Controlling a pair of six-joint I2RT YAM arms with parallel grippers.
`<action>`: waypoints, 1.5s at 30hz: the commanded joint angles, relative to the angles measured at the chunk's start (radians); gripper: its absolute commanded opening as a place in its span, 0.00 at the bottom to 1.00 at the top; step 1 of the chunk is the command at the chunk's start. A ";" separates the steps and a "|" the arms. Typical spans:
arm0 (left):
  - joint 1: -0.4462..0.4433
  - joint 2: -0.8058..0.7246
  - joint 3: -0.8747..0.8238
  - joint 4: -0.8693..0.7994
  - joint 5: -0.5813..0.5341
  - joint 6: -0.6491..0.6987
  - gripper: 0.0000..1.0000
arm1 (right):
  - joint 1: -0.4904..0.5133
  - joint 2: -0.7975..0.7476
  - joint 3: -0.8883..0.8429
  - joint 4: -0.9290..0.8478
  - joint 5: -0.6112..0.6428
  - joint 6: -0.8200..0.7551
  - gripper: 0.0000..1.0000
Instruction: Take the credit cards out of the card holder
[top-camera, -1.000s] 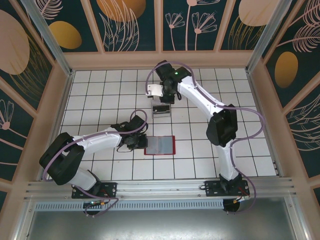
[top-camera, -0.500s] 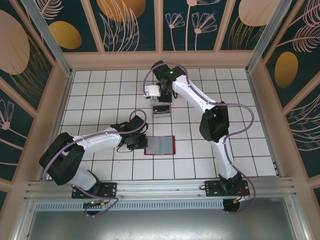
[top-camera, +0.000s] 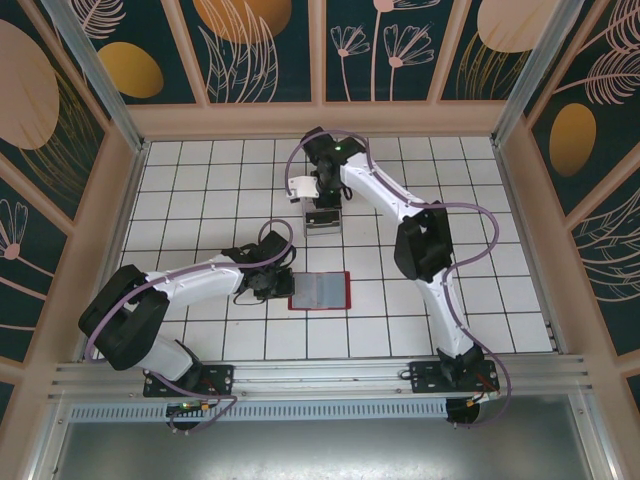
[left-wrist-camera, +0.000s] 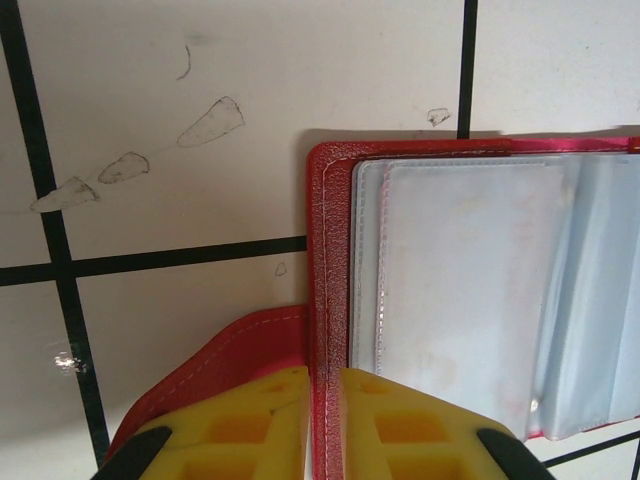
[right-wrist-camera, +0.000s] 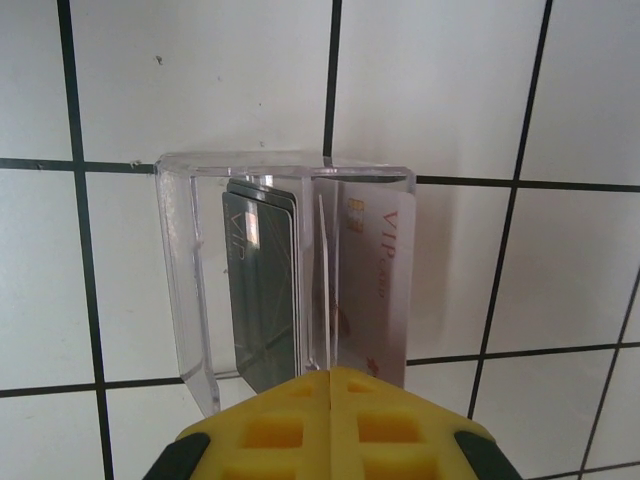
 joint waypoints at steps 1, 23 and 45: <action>-0.005 -0.008 0.002 -0.030 -0.019 -0.016 0.17 | -0.002 0.030 0.032 -0.020 -0.016 -0.021 0.00; -0.006 -0.043 -0.031 -0.031 -0.034 -0.033 0.17 | 0.003 0.074 0.030 0.074 0.025 -0.016 0.14; -0.006 -0.043 -0.021 -0.036 -0.043 -0.029 0.17 | 0.004 0.046 0.036 0.145 0.099 -0.011 0.22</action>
